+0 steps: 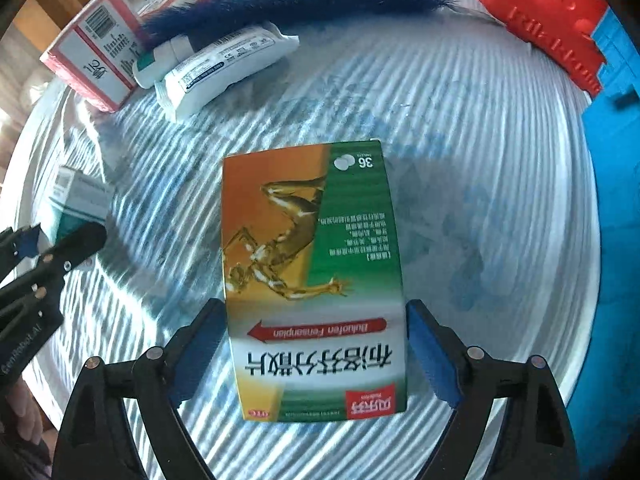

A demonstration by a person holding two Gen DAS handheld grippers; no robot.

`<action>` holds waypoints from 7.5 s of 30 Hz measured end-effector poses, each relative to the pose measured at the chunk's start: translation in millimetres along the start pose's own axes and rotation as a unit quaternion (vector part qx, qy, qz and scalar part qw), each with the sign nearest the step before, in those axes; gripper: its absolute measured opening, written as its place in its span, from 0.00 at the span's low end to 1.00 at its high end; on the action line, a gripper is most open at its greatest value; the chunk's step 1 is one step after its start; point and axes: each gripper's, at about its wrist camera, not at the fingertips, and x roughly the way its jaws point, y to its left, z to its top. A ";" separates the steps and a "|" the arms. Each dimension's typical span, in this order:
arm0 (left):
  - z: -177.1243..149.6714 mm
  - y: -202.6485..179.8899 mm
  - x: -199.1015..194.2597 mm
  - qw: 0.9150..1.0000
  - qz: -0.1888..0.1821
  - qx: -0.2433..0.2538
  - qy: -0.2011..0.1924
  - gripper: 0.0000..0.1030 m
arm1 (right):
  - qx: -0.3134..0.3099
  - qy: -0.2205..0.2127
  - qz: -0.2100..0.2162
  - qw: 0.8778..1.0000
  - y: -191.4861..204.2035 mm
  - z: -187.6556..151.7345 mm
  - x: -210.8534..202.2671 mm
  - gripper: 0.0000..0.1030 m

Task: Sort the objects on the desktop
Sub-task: 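Carry both medicine boxes with both grippers over the blue bin, then open both grippers to drop the medicine boxes into the bin, then move both grippers back toward the remaining items on the bed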

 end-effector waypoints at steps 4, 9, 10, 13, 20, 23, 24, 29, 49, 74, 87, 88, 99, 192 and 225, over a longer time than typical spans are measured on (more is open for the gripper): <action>3.0 -1.3 9.1 1.000 0.002 0.001 0.011 0.34 | 0.004 0.004 0.004 1.000 1.8 10.9 6.7 0.89; 4.9 -3.1 12.0 1.000 -0.001 0.005 0.014 0.34 | 0.000 -0.007 -0.005 1.000 8.0 24.2 11.2 0.96; 4.9 -2.9 11.2 1.000 -0.001 0.005 0.013 0.34 | -0.010 -0.013 -0.022 1.000 11.9 25.6 9.5 0.90; 4.7 -2.1 3.4 1.000 -0.003 0.004 0.005 0.34 | -0.015 -0.021 -0.015 1.000 18.2 25.6 0.6 0.85; 1.3 -3.4 -50.6 0.998 -0.007 0.010 -0.056 0.34 | -0.013 -0.093 -0.014 0.995 28.9 9.7 -63.3 0.85; -3.0 -8.6 -88.3 0.995 -0.011 0.015 -0.097 0.34 | -0.012 -0.143 -0.016 0.989 44.3 -12.8 -111.7 0.85; -4.4 -11.1 -99.9 0.994 -0.013 0.017 -0.110 0.34 | -0.012 -0.162 -0.019 0.987 30.9 -7.8 -121.6 0.85; -16.8 -26.1 -168.5 0.982 -0.028 0.037 -0.184 0.34 | -0.007 -0.259 -0.040 0.965 25.1 -39.5 -198.4 0.85; -54.2 -173.9 -320.1 0.923 -0.107 0.143 -0.342 0.34 | 0.086 -0.470 -0.146 0.866 -61.0 -188.9 -396.9 0.85; -111.1 -429.2 -326.9 0.910 -0.132 0.267 -0.287 0.34 | 0.210 -0.410 -0.204 0.864 -281.5 -293.5 -362.3 0.85; -103.2 -451.9 -312.7 0.925 -0.112 0.253 -0.259 0.35 | 0.206 -0.396 -0.200 0.872 -314.0 -294.1 -345.7 0.84; -102.7 -451.9 -311.9 0.927 -0.111 0.251 -0.257 0.36 | 0.206 -0.396 -0.205 0.871 -314.4 -294.7 -346.6 0.84; -105.0 -428.9 -326.2 0.923 -0.118 0.231 -0.285 0.75 | 0.213 -0.401 -0.233 0.860 -306.8 -304.7 -357.4 1.00; 148.8 132.8 -21.3 0.985 0.058 -0.063 -0.150 0.85 | 0.023 -0.146 -0.020 0.989 33.6 93.2 -55.2 1.00; 135.0 261.7 64.2 0.995 0.074 -0.068 0.028 0.85 | 0.013 -0.100 -0.035 0.994 37.7 107.7 -18.4 1.00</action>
